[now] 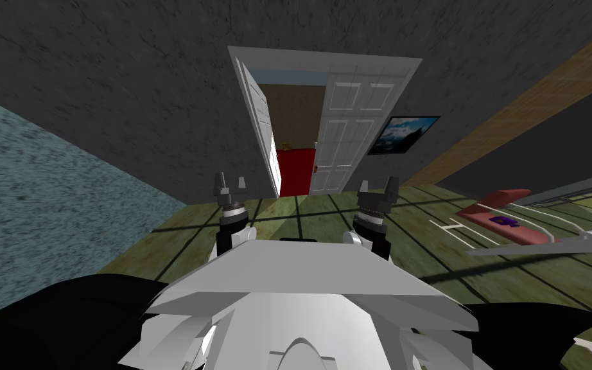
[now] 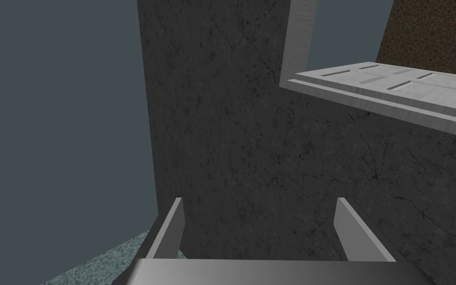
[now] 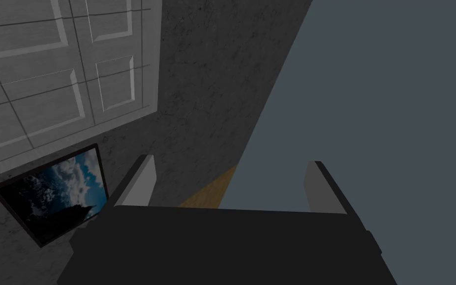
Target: Push the door open
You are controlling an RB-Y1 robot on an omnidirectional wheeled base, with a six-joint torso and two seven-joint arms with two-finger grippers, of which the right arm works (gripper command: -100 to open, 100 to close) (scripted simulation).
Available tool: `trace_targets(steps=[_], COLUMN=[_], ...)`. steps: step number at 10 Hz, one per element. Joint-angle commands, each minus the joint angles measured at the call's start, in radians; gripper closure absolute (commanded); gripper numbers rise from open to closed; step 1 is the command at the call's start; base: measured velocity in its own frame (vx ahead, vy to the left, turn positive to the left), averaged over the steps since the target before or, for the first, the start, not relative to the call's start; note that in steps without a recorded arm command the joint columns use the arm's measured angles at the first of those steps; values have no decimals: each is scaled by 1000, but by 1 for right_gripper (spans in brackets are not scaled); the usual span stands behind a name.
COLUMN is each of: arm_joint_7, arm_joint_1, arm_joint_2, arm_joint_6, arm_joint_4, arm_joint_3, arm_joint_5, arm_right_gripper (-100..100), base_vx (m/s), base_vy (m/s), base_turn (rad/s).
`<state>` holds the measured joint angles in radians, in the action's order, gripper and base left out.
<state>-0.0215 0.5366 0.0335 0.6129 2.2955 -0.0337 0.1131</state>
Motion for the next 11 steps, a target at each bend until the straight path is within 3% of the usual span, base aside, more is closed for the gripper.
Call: trace_targets(steps=[1, 5, 11], arm_joint_7=[-4, -20, -37], arm_joint_1=[-11, -54, -100], arm_joint_2=[-10, -40, -64], arm_joint_6=[3, 17, 31], arm_joint_4=[-28, -130, -243], arm_joint_3=[1, 3, 6], arm_joint_5=[4, 17, 32], arm_right_gripper=[-100, -100, -100], base_vx=[57, 134, 108], base_vy=[-3, -54, -44], base_turn=[23, 53, 36])
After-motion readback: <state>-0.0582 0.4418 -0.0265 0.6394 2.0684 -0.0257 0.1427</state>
